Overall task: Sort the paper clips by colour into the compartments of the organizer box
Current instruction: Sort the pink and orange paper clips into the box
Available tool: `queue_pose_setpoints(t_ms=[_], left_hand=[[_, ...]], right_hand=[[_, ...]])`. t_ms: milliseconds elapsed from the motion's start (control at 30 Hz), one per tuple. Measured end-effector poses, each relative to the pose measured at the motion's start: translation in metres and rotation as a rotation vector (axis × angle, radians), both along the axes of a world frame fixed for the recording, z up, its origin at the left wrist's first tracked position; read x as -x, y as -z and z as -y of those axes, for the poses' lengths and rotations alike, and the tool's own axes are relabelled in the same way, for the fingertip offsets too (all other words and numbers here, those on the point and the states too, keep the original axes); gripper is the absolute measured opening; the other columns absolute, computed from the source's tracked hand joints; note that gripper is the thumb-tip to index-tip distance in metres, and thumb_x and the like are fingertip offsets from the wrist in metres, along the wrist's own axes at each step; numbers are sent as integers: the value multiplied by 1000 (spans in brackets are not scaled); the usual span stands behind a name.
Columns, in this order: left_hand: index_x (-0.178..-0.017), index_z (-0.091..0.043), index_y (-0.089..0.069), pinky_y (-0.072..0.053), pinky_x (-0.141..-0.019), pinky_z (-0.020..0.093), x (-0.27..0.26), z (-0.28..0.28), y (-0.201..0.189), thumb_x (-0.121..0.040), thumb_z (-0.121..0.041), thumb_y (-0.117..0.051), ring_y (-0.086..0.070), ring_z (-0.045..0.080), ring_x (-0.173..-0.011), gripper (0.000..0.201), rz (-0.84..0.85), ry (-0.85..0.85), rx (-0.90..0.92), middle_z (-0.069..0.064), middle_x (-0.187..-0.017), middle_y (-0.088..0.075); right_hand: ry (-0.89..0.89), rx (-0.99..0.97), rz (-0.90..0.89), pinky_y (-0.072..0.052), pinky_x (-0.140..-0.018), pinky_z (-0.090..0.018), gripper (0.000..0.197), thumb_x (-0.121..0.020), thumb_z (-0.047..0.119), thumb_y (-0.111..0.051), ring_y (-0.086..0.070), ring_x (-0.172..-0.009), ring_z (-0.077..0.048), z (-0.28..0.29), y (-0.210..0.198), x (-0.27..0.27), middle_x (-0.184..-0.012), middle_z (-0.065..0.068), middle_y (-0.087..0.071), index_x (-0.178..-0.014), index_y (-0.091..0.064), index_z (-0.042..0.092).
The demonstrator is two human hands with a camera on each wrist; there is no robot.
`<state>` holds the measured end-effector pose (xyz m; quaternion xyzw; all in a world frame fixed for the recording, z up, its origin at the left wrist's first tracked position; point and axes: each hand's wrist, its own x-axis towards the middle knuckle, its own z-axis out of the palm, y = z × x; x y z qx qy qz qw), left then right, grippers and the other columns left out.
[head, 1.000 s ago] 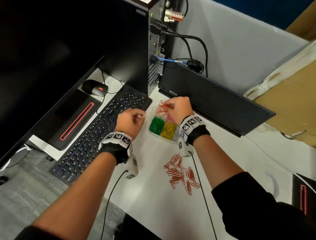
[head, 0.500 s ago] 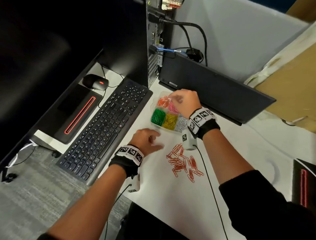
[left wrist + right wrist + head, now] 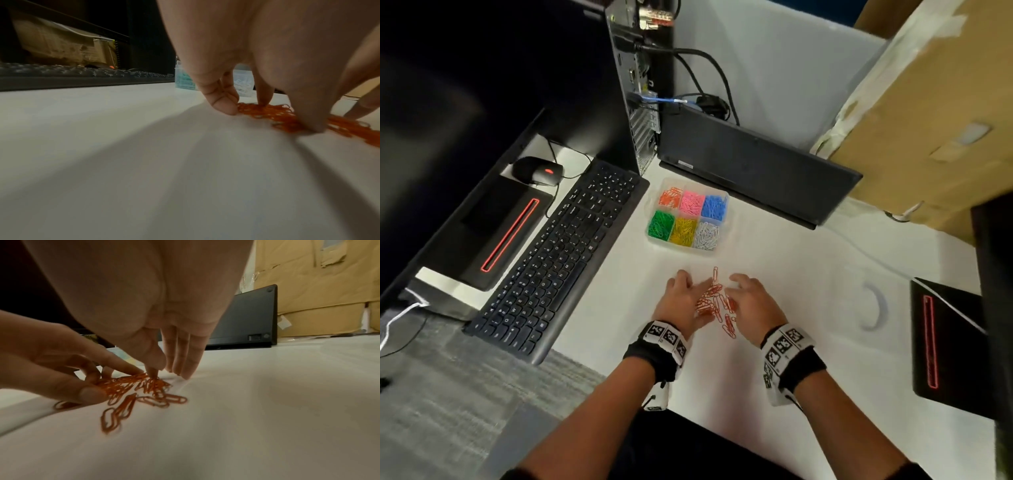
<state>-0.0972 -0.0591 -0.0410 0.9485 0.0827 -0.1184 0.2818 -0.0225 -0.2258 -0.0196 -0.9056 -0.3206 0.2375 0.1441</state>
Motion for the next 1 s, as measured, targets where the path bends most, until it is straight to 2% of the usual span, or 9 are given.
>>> queue_pose_setpoints(t_ms=[100, 167, 267, 333, 533, 700, 800, 900, 1000], left_hand=[[-133, -23, -57, -47, -92, 39, 10, 10, 1, -78, -32, -77, -48, 29, -100, 59, 42, -60, 46, 12, -111, -44], [-123, -18, -66, -51, -86, 40, 17, 13, 3, -77, -24, -79, -54, 29, -93, 48, 90, -108, 77, 12, -105, -48], [-102, -12, -75, -55, -72, 37, 23, 18, 3, -76, -16, -80, -60, 28, -76, 27, 173, -172, 107, 11, -93, -56], [-93, -11, -77, -54, -67, 34, 23, 22, 1, -77, -15, -79, -61, 28, -71, 16, 203, -178, 93, 11, -88, -58], [-91, -11, -77, -52, -66, 31, 22, 21, -2, -84, -17, -72, -62, 28, -70, 11, 212, -179, 89, 9, -85, -64], [-91, -10, -77, -53, -70, 36, 19, 14, -5, -85, -14, -69, -63, 27, -75, 11, 163, -167, 105, 8, -87, -66], [-91, -12, -77, -50, -71, 30, 18, 10, -8, -84, -15, -70, -64, 24, -76, 10, 149, -181, 129, 5, -87, -68], [-90, -13, -77, -46, -73, 21, 16, 3, -8, -83, -15, -72, -65, 21, -79, 9, 141, -199, 151, 3, -89, -70], [-90, -14, -77, -50, -76, 24, 14, -7, -8, -83, -18, -73, -65, 20, -78, 9, 135, -207, 171, 3, -89, -70]], right_hand=[[28, -98, 0, -42, -107, -35, 39, -87, 1, -54, -49, -122, -26, 18, 3, 13, -138, -8, -51, -123, -66, 10], [121, -124, 1, -45, -102, -36, 42, -83, 12, -65, -53, -117, -26, 31, 4, 15, -129, -5, -53, -125, -64, 12], [173, -59, -95, -44, -103, -34, 77, -69, 34, -82, -51, -118, -22, 40, 7, 18, -130, -4, -42, -137, -52, 12], [159, -53, -123, -43, -104, -33, 89, -65, 36, -86, -50, -116, -21, 34, 8, 26, -129, -5, -38, -140, -46, 10], [189, -118, -15, -48, -96, -35, 60, -78, 26, -78, -55, -104, -25, 6, 15, 39, -117, -6, -44, -131, -56, 12], [124, -86, 86, -52, -85, -39, 19, -90, 13, -63, -60, -92, -31, -10, 10, 35, -106, -12, -53, -108, -67, 5], [45, 40, 111, -49, -83, -34, 18, -96, 11, -53, -62, -99, -30, -16, 2, 28, -112, -12, -55, -110, -62, 5], [15, 141, 123, -48, -82, -30, 26, -90, 2, -53, -61, -103, -28, -15, -7, 20, -116, -13, -54, -116, -53, 5], [8, 192, 111, -48, -81, -33, 29, -87, -5, -51, -61, -102, -31, -16, -13, 10, -113, -15, -55, -114, -54, 5]])
